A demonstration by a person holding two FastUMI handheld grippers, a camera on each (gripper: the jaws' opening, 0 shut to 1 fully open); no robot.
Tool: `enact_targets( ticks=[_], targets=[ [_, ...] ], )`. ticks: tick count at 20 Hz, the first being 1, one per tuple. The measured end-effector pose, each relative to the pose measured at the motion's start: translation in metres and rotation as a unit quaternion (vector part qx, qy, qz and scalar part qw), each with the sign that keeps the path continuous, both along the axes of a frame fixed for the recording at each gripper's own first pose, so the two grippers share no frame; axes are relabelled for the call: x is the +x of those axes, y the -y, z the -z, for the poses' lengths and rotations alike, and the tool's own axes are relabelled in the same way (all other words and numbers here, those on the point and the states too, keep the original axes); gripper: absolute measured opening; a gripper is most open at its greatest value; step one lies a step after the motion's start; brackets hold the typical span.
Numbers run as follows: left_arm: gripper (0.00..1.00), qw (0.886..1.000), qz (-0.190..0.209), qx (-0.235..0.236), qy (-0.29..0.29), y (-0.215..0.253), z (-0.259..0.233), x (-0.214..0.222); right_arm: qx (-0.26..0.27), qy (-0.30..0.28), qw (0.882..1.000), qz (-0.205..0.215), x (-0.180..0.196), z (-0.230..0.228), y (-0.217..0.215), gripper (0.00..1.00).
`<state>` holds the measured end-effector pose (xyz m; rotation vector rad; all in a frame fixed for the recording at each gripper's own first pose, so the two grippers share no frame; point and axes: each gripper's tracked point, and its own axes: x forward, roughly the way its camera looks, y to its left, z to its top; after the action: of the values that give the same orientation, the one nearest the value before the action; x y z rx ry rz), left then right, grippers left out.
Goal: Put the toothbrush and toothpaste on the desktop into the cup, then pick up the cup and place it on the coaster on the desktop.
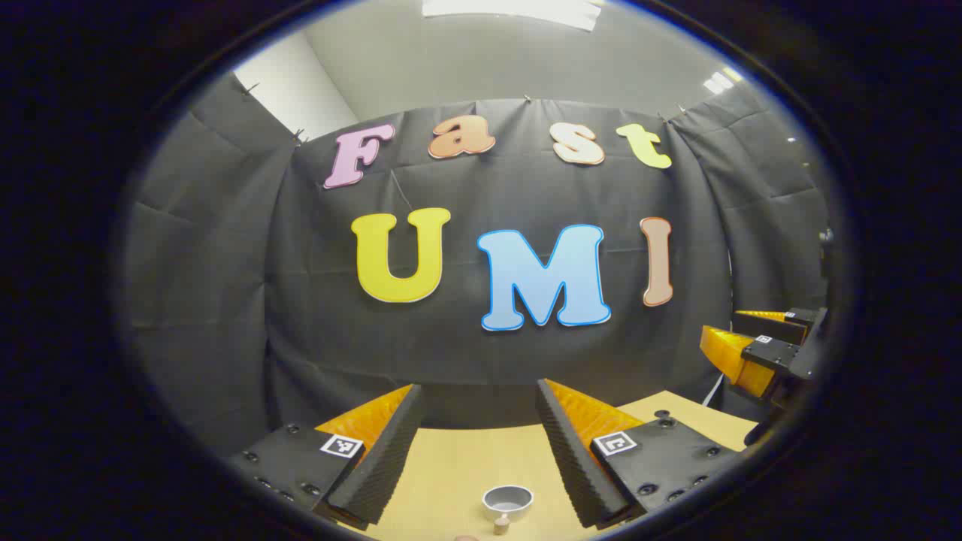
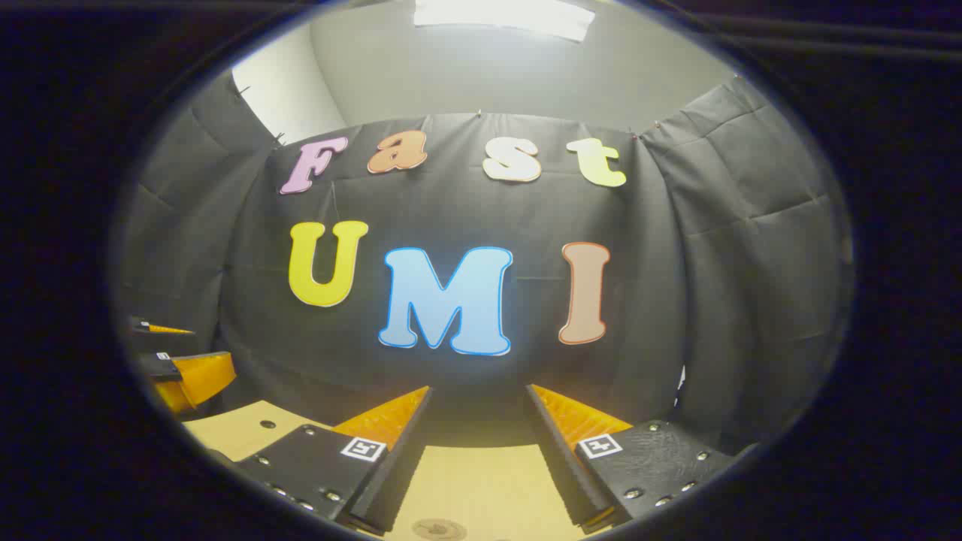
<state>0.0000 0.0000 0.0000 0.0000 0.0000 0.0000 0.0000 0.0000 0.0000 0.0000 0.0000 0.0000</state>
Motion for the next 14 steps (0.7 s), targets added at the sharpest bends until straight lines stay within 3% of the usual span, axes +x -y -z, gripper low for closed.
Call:
enact_targets(
  ticks=[3, 5, 14],
  targets=[
    [0.98, 1.000, 0.006, 0.003, -0.007, 0.011, 0.003, 0.010, 0.011, -0.013, 1.000, -0.009, 0.007, 0.007, -0.006, 0.78],
    [0.93, 1.000, 0.015, 0.003, -0.015, 0.017, 0.007, 0.014, 0.011, -0.022, 1.000, -0.010, 0.006, 0.011, -0.005, 0.78],
    [0.93, 0.999, 0.013, -0.012, -0.037, 0.017, 0.018, 0.014, 0.004, -0.048, 0.999, -0.020, 0.009, 0.022, -0.007, 0.78]
  ],
)
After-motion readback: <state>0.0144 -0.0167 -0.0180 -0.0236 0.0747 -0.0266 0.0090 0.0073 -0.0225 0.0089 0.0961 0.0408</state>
